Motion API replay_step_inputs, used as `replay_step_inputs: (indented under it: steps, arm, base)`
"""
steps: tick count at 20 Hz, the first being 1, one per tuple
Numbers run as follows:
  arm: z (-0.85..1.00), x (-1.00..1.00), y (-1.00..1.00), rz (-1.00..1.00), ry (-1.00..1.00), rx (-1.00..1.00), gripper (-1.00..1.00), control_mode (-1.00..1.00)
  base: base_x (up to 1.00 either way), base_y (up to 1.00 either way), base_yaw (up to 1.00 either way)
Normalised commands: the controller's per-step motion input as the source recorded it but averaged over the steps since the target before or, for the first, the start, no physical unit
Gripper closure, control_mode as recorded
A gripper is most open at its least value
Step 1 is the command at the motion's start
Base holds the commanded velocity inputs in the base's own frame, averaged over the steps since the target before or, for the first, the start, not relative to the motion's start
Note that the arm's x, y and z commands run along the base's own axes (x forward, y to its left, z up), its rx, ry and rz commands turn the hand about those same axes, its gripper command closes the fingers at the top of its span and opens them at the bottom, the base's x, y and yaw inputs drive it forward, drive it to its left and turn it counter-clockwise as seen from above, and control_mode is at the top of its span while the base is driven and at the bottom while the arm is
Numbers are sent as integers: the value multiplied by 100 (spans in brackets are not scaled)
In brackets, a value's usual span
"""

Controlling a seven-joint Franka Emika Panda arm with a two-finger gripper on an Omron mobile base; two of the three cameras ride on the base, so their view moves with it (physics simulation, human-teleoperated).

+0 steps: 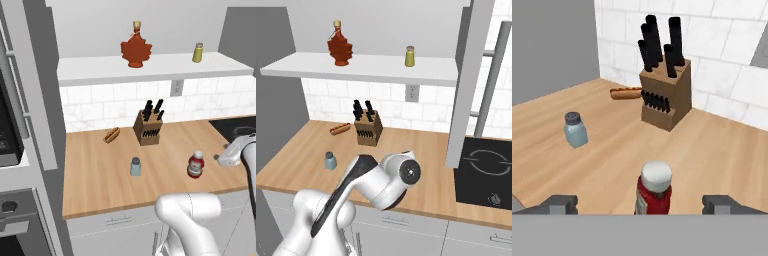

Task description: Put the shaker and condiment bottle from the counter next to their counterparts in the cabinet.

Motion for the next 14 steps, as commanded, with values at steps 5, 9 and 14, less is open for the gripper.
replay_step_inputs:
  steps: [5,9,14]
  arm:
    - [-3,34,2,21,-15,0,-100,-100]
    - [-7,8,-7,1,0,0,-100,-100]
    - [-22,-19,-15,0,0,0,-100,-100]
  base:
    - [0,0,0]
    - [0,0,0]
    - [0,0,0]
